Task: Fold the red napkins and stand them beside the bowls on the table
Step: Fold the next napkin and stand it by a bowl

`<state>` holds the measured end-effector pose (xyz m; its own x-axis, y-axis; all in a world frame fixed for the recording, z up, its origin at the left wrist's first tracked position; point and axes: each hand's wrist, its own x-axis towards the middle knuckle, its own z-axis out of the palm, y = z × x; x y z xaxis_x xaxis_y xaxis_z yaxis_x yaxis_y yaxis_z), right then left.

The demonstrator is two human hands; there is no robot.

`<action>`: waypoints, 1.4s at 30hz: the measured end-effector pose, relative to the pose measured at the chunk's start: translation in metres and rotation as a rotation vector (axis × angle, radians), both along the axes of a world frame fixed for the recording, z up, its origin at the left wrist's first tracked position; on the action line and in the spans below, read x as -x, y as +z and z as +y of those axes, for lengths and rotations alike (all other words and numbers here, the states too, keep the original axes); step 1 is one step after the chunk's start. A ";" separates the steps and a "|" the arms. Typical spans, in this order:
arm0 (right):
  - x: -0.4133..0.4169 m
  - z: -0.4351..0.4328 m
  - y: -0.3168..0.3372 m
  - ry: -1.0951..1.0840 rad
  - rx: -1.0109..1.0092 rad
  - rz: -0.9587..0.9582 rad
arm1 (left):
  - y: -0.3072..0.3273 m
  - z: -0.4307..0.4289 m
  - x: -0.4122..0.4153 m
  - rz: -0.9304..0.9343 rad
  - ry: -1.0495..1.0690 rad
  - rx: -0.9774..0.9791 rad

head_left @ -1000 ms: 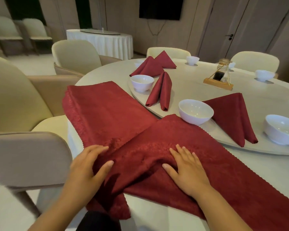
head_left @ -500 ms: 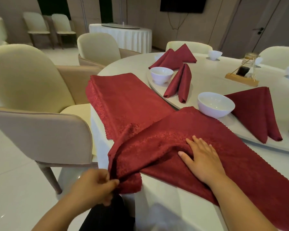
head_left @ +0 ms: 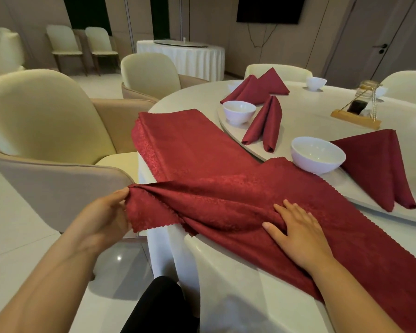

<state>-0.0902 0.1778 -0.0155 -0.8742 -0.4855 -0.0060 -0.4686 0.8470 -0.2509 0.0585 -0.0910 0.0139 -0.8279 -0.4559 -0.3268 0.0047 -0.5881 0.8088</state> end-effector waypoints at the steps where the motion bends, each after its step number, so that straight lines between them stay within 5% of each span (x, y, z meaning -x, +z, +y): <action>1: 0.000 0.000 0.000 -0.001 0.002 0.000 | -0.001 0.000 0.001 -0.003 0.009 -0.022; 7: 0.001 0.000 0.000 -0.003 0.023 -0.003 | 0.006 -0.018 0.009 0.046 0.023 0.094; 13: 0.000 0.000 0.000 0.001 0.022 -0.005 | 0.024 -0.052 0.012 -0.157 -0.092 0.821; 16: -0.002 0.001 0.001 0.008 0.001 -0.005 | 0.015 -0.066 0.012 -0.288 -0.104 0.952; 19: -0.003 0.001 0.001 0.008 -0.054 0.007 | -0.012 -0.068 0.004 -0.364 -0.089 0.764; 23: -0.004 0.000 0.003 0.016 -0.102 -0.002 | -0.050 -0.050 -0.011 -0.432 -0.119 0.164; 27: -0.005 0.000 0.003 0.012 -0.096 -0.010 | -0.058 -0.021 -0.010 -0.288 -0.148 -0.063; 35: -0.005 -0.001 0.013 0.018 -0.054 -0.100 | -0.049 -0.001 0.016 -0.215 0.139 0.134; 42: 0.003 0.006 0.030 -0.050 -0.136 -0.242 | -0.042 -0.011 -0.004 -0.196 0.119 0.101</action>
